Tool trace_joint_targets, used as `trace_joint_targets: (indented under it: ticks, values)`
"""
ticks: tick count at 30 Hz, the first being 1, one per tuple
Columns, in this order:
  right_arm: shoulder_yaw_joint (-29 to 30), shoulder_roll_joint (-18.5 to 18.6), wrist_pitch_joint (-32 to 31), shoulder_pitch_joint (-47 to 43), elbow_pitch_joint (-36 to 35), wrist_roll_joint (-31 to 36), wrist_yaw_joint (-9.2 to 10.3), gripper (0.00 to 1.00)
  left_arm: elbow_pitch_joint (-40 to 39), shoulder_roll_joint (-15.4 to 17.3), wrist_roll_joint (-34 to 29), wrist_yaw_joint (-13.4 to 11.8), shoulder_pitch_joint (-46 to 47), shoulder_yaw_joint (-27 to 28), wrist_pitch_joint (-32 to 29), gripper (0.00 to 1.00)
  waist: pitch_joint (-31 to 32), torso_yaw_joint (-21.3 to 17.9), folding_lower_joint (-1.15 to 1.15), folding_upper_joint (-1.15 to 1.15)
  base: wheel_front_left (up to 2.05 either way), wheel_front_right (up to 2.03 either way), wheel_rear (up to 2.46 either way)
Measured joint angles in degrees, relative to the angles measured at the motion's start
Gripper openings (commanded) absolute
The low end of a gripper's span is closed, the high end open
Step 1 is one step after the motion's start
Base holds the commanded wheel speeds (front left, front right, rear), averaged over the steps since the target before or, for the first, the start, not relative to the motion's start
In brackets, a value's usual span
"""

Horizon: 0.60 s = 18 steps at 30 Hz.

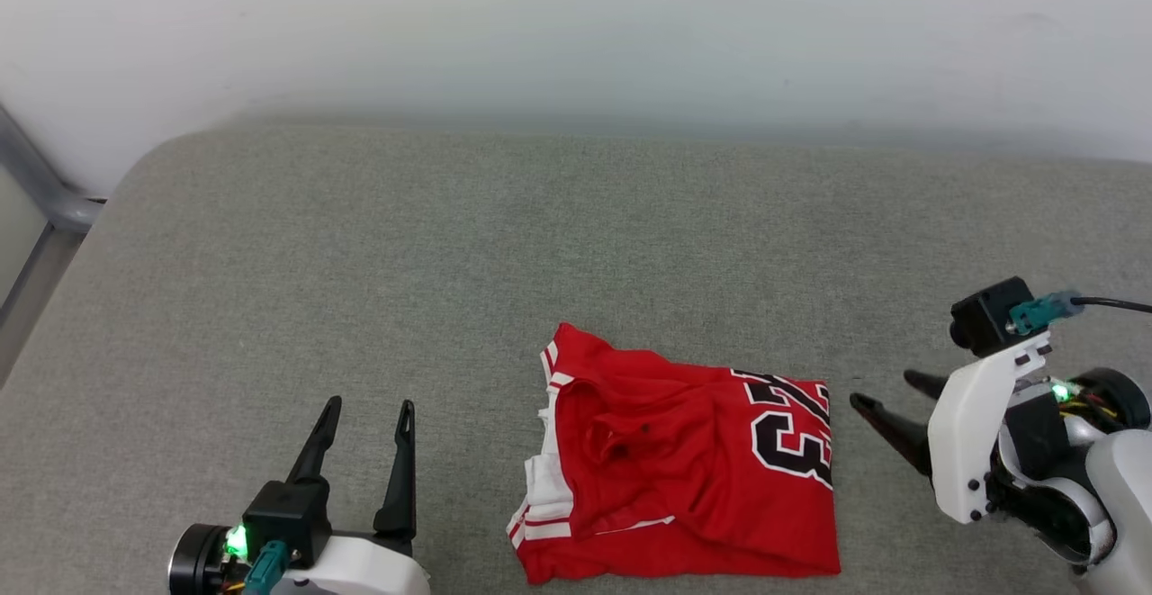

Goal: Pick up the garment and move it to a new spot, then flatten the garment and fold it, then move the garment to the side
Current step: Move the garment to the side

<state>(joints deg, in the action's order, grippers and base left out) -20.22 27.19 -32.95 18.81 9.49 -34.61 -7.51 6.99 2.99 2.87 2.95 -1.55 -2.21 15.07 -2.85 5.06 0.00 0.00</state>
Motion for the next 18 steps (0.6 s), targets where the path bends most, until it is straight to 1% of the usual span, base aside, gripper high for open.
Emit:
trace_joint_targets:
  ticks: [2,4,7,11,13,18]
  values:
    - [-0.31,0.42,-5.02,-0.04,1.31,-4.6,0.01,1.0,0.02,0.0,0.1,0.0,0.63,-0.35,0.0,1.0,-0.57,0.42,0.0,0.0,0.0,0.0,0.0]
    - [-0.22,0.41,-8.38,-0.15,2.47,-7.8,0.01,1.0,0.05,-0.01,0.3,0.02,1.13,-0.74,0.0,1.0,-1.18,0.92,0.0,0.0,0.0,0.0,0.0]
    - [0.27,-0.07,-10.73,-0.29,4.17,-10.58,0.01,1.0,0.24,-0.02,0.43,0.1,2.22,-1.42,0.0,1.0,-2.13,2.02,0.0,0.0,0.0,0.0,0.0]
    - [0.52,-1.86,-11.01,-0.44,6.33,-12.35,0.01,1.0,0.4,-0.07,0.9,0.08,3.74,-2.4,0.0,1.0,-3.44,4.12,0.0,0.0,0.0,0.0,0.0]
    - [0.19,-3.19,-10.89,-0.38,7.77,-12.4,0.01,1.0,0.38,-0.05,1.07,0.05,4.08,-2.8,0.0,1.0,-4.23,5.04,0.0,0.0,0.0,0.0,0.0]
    - [-0.92,-4.68,-9.62,-0.26,12.37,-11.95,0.01,1.0,0.38,-0.05,1.44,-0.25,4.53,-3.35,0.0,1.0,-5.97,6.88,0.0,0.0,0.0,0.0,0.0]
